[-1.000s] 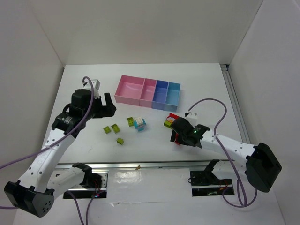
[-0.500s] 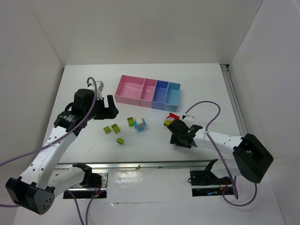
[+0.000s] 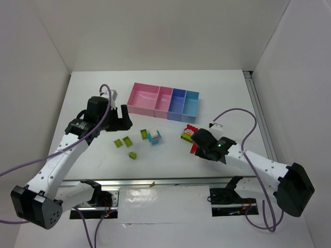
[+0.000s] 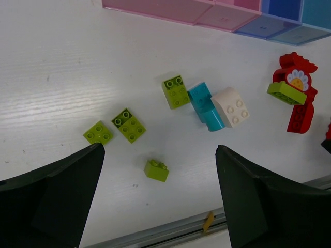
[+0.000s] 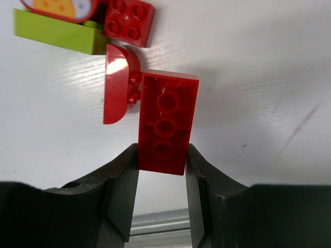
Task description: Sort the legos into containers by color
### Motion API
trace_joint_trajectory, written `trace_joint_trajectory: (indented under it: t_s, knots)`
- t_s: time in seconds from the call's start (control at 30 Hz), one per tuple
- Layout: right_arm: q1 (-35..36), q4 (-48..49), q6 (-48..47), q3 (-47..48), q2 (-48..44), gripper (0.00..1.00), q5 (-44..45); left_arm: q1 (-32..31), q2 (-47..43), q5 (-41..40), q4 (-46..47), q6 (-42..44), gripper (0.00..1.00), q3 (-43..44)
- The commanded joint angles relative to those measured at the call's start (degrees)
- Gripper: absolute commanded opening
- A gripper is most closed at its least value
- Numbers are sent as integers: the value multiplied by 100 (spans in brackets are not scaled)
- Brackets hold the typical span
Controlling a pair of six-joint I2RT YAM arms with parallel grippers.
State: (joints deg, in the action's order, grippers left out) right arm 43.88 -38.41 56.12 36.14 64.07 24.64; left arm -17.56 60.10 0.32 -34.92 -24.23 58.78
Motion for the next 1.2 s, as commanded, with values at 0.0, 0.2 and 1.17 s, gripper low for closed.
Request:
trace_joint_trajectory:
  t_s: [0.0, 0.2, 1.17]
  knots:
    - [-20, -764, -13, 664, -491, 31, 523, -2, 344, 13, 38, -161, 100, 89]
    - [-265, 17, -1417, 2052, 498, 31, 682, -54, 670, -49, 274, -284, 100, 265]
    - [-1584, 1969, -3142, 5667, 4869, 73, -997, -370, 1549, 109, 275, -574, 100, 458]
